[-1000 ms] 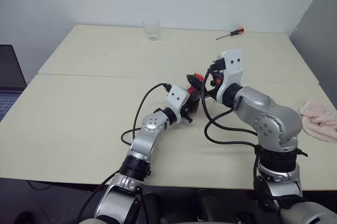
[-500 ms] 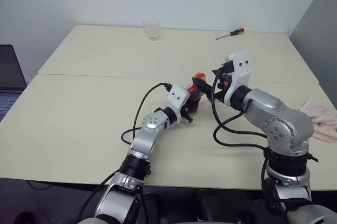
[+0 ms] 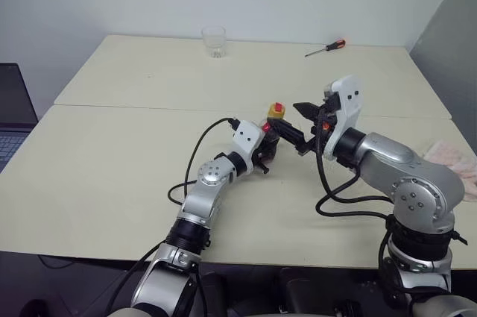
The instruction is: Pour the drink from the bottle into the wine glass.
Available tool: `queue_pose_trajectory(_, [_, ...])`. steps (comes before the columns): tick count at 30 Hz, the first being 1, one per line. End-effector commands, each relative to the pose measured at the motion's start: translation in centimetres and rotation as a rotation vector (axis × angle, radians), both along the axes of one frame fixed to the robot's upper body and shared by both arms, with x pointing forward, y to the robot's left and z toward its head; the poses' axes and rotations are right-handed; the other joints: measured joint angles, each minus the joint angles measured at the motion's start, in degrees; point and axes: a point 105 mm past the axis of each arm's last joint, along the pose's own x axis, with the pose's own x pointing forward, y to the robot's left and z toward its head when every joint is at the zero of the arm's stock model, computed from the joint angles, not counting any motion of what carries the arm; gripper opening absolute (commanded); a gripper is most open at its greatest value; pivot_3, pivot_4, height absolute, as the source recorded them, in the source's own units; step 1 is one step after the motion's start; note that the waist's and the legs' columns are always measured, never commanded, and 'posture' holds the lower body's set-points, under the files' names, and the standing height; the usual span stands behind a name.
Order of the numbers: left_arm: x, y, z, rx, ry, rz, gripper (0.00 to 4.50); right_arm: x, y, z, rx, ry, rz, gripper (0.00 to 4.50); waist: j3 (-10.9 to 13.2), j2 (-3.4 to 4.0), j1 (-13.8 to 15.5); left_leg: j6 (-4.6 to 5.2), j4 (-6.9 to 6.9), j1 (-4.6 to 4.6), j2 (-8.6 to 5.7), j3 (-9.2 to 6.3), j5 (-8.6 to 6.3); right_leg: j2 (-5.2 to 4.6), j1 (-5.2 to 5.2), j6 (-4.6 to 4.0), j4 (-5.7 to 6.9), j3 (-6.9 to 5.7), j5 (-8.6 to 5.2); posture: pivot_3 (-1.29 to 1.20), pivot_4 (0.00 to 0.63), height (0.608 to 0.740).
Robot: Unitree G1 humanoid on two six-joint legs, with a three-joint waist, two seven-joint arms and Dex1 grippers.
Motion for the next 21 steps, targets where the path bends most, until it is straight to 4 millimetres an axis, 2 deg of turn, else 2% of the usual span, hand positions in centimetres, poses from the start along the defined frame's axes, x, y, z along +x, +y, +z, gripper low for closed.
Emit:
queue_pose_trajectory(1, [-0.2, -0.5, 2.6, -0.046, -0.109, -0.019, 0.85, 0.5, 0.3, 1.2, -0.001, -0.039, -0.028, 4.5, 0.0, 0.0, 0.0, 0.0, 0.0, 0.0, 0.0, 0.0, 0.0, 0.0, 0.0, 0.0, 0.01, 0.0, 0.0, 0.0, 0.15, 0.74])
queue_pose_trajectory(6, [-0.5, -0.7, 3.1, -0.074, -0.14, -0.026, 0.85, 1.4, 0.1, 0.8, 0.006, -0.02, -0.085, 4.5, 0.0, 0.0, 0.06, 0.0, 0.0, 0.0, 0.0, -0.01, 0.0, 0.0, 0.01, 0.0, -0.01, 0.02, 0.0, 0.0, 0.15, 0.74])
queue_pose_trajectory(14, [-1.0, -1.0, 4.0, -0.117, -0.184, -0.041, 0.85, 1.8, 2.6, 1.9, 0.04, -0.009, -0.058, 4.5, 0.0, 0.0, 0.03, 0.0, 0.0, 0.0, 0.04, -0.04, 0.0, 0.03, 0.0, 0.0, 0.01, 0.02, 0.0, 0.0, 0.15, 0.74])
queue_pose_trajectory(21, [-1.1, -1.2, 3.9, -0.119, -0.189, -0.043, 0.85, 2.9, 2.8, 2.3, 0.072, -0.008, -0.092, 4.5, 0.0, 0.0, 0.04, 0.0, 0.02, -0.01, 0.01, 0.02, 0.0, 0.01, 0.0, 0.0, 0.0, 0.01, 0.0, 0.0, 0.15, 0.74])
